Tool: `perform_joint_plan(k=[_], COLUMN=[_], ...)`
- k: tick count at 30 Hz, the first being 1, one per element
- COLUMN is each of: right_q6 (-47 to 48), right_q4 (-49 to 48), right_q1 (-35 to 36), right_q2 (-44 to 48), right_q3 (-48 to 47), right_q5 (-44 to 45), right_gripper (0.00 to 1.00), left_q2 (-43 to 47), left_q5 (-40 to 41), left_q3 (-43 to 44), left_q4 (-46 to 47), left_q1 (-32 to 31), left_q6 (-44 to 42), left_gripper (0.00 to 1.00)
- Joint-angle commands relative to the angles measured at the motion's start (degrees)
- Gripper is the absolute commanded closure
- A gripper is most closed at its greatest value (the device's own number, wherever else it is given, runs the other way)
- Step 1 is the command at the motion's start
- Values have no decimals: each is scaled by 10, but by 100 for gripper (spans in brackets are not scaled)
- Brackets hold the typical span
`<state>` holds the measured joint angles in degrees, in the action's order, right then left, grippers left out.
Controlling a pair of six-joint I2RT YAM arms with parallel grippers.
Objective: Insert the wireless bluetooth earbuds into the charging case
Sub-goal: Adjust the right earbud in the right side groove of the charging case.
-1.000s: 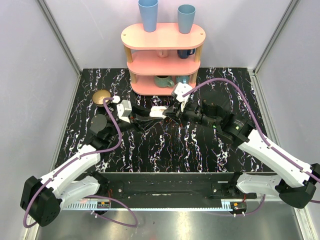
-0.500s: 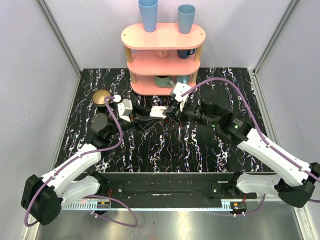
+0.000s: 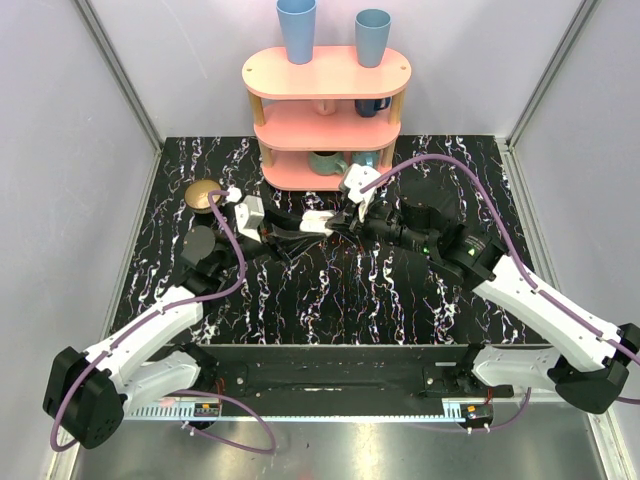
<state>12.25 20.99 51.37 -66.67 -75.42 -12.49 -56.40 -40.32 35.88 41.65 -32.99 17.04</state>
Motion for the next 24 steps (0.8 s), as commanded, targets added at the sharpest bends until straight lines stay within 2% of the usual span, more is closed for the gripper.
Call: perform_joint_plan(k=[1,10,12,15,24], right_q6=[-11,-2,-6,-11,-22], right_q4=[15,39,40,34,-49], right_q1=[47,63,63,64,63], right_q2=[-22,-43,-42,-37,23], right_q3=[-10,-21,-21,-24,6], right_q5=[-91,-94,-90,-65,32], right_gripper=[100,100,93,75,54], left_q2=[-2,-1,0,1,21], left_q5=[30,52,55,53,52], left_q3=[9,5,4,2,-16], left_q4=[78,116,123,118,87], left_q1=[-8,-8,-8,-8,-9], left_q6=[9,35,36,26,9], left_gripper=[100,100,100,100,100])
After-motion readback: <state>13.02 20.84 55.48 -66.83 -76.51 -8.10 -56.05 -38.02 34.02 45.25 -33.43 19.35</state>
